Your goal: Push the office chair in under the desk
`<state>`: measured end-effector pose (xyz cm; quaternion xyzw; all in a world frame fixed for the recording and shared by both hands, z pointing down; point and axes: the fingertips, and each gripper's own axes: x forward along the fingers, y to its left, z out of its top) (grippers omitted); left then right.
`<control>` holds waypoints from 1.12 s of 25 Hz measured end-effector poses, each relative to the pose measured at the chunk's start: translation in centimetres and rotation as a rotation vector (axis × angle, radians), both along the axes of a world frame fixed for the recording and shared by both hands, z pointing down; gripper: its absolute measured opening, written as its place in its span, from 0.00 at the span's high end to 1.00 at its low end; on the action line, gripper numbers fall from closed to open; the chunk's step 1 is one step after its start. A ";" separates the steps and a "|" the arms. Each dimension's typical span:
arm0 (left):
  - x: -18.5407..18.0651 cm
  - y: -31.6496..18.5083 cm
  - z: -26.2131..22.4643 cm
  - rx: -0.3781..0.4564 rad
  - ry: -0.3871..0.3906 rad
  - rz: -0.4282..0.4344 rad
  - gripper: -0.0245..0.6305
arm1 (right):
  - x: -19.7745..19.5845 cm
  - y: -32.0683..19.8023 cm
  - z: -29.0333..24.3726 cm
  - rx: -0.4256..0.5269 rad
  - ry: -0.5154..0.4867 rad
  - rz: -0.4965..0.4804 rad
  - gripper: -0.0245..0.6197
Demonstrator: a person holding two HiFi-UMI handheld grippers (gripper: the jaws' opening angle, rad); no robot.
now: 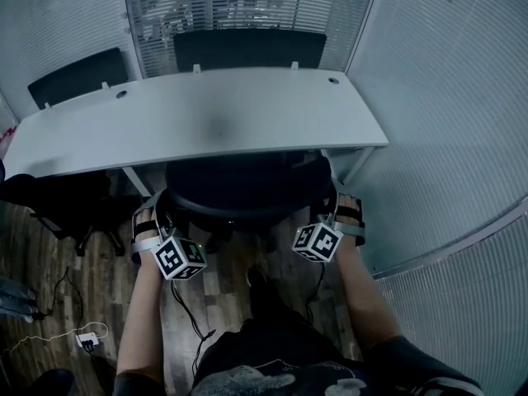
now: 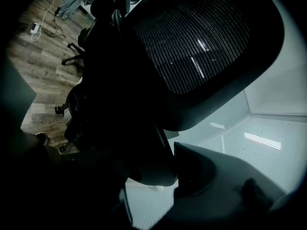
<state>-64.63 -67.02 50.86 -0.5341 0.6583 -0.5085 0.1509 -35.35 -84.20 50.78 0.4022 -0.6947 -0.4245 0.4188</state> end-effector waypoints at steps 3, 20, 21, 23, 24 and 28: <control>-0.8 -1.1 0.1 -0.002 -0.004 -0.012 0.53 | -0.8 -1.1 0.1 0.010 0.002 -0.017 0.58; -6.6 -9.1 0.6 -0.019 -0.011 -0.066 0.53 | -6.6 -9.3 0.5 0.030 0.003 -0.061 0.58; -6.9 -9.6 0.6 -0.020 -0.011 -0.070 0.53 | -6.8 -9.8 0.5 0.031 0.001 -0.063 0.58; -7.4 -10.4 0.6 -0.023 -0.012 -0.077 0.53 | -7.3 -10.6 0.6 0.034 -0.003 -0.066 0.58; -7.6 -10.7 0.6 -0.025 -0.013 -0.078 0.53 | -7.6 -11.0 0.5 0.035 -0.005 -0.067 0.58; -8.4 -11.6 0.3 -0.028 -0.023 -0.085 0.53 | -8.3 -11.9 0.2 0.047 -0.010 -0.073 0.58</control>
